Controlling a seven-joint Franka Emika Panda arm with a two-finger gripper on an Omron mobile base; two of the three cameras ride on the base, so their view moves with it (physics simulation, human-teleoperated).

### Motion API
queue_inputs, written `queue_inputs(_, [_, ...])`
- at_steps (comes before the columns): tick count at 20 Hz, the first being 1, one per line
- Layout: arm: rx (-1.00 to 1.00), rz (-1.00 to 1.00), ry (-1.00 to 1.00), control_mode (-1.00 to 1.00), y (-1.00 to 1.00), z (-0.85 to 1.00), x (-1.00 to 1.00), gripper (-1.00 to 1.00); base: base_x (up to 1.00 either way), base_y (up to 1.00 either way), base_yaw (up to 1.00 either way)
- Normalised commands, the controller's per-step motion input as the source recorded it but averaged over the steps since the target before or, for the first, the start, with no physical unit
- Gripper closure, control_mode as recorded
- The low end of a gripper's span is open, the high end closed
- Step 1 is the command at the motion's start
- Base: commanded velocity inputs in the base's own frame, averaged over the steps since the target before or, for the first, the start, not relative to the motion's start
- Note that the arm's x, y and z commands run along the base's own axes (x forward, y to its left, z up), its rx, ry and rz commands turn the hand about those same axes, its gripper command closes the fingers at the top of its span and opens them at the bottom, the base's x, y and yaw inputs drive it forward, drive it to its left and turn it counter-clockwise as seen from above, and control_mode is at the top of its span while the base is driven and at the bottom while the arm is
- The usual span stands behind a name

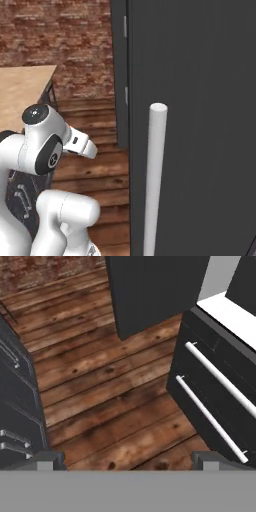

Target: Pick up the peach and apple from the fridge and place one fruit on each plate on the dining counter.

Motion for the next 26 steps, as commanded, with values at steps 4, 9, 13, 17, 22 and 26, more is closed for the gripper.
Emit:
queue_inputs(4, [0.00,0.00,0.00,1.00,0.00,0.00,0.00,-1.00,0.49,0.00,-0.42])
queue_inputs(9, [0.00,0.00,0.00,1.00,0.00,0.00,0.00,-1.00,0.43,0.00,-0.46])
queue_inputs(13, [0.00,0.00,0.00,1.00,0.00,0.00,0.00,-1.00,0.42,0.00,-0.47])
queue_inputs(17, [0.00,0.00,0.00,1.00,0.00,0.00,0.00,-1.00,0.49,0.09,-0.46])
queue_inputs(22, [0.00,0.00,0.00,1.00,0.00,0.00,0.00,-1.00,0.62,0.29,-0.35])
queue_inputs(26, [0.00,0.00,0.00,1.00,0.00,0.00,0.00,-1.00,0.57,0.11,-0.35])
